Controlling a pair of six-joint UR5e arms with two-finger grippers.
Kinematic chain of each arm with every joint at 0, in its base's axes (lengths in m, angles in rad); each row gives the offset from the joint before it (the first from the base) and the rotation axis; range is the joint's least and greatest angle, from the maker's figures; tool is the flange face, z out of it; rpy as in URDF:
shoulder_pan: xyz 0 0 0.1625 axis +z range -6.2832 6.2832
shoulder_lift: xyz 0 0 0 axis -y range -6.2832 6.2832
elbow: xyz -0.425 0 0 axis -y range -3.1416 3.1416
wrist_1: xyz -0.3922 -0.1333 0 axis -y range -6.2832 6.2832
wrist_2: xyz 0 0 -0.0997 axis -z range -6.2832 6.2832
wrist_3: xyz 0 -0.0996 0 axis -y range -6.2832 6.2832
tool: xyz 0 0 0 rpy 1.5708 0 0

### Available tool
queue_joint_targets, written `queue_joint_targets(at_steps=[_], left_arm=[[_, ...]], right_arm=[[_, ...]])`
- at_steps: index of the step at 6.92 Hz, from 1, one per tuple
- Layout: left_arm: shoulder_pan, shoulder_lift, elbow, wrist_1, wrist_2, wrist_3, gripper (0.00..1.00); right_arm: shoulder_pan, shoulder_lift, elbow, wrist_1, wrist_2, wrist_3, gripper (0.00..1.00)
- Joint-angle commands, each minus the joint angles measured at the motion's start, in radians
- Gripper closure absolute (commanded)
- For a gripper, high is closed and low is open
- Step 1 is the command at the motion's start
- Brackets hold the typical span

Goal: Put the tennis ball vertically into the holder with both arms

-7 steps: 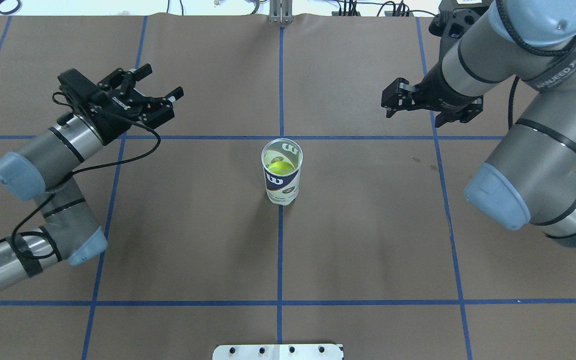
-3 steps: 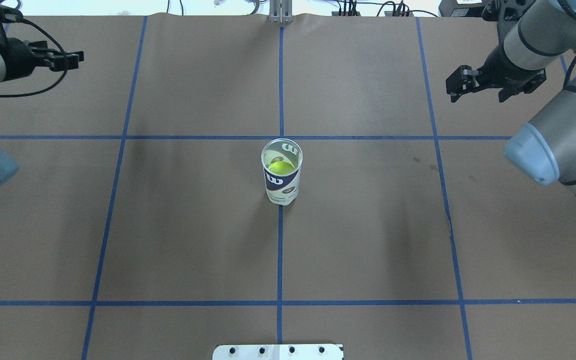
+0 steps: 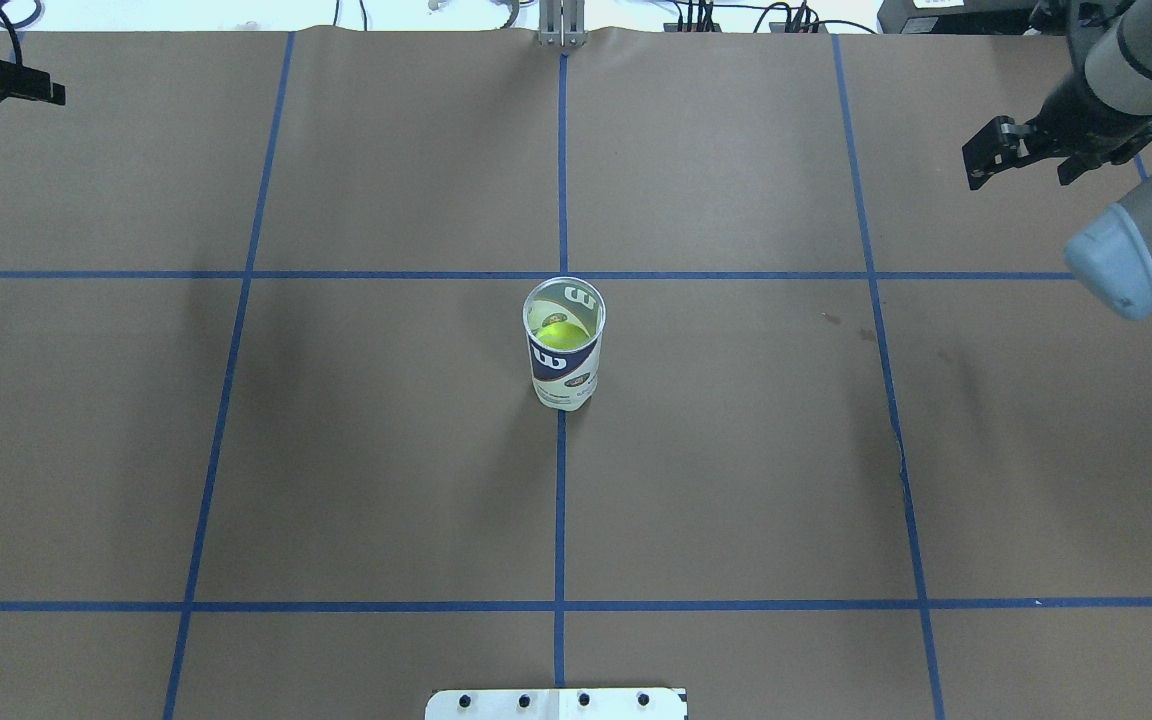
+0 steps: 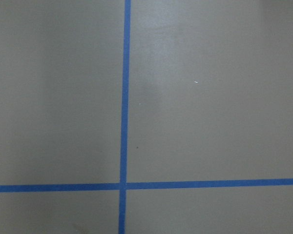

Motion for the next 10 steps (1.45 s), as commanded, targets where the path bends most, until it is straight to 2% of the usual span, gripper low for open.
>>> queue_joint_targets(at_steps=[1,2,3,4,5,6,7,8,10], left_arm=[[-0.009,0.095,-0.043,0.069,-0.037,0.171,0.01],[-0.011,0.117,-0.05,0.066,-0.034,0.179,0.01],[-0.009,0.112,-0.071,0.18,-0.048,0.158,0.01],[-0.011,0.113,-0.112,0.265,-0.107,0.165,0.01],[-0.029,0.124,-0.12,0.314,-0.135,0.175,0.01],[-0.063,0.145,-0.134,0.321,-0.195,0.172,0.01],[-0.131,0.171,-0.134,0.343,-0.311,0.172,0.01],[-0.213,0.199,-0.149,0.347,-0.376,0.149,0.01],[-0.259,0.289,-0.2,0.36,-0.431,0.029,0.01]], right_arm=[[0.095,-0.049,-0.067,0.043,0.051,-0.174,0.0],[0.121,-0.067,-0.081,0.043,0.067,-0.227,0.0],[0.141,-0.092,-0.092,0.043,0.068,-0.286,0.0],[0.163,-0.118,-0.095,0.043,0.084,-0.327,0.0],[0.195,-0.135,-0.118,0.043,0.119,-0.385,0.0],[0.215,-0.141,-0.144,0.043,0.148,-0.431,0.0],[0.215,-0.146,-0.146,0.043,0.148,-0.433,0.0],[0.215,-0.149,-0.147,0.043,0.148,-0.434,0.0],[0.22,-0.172,-0.147,0.05,0.148,-0.447,0.01]])
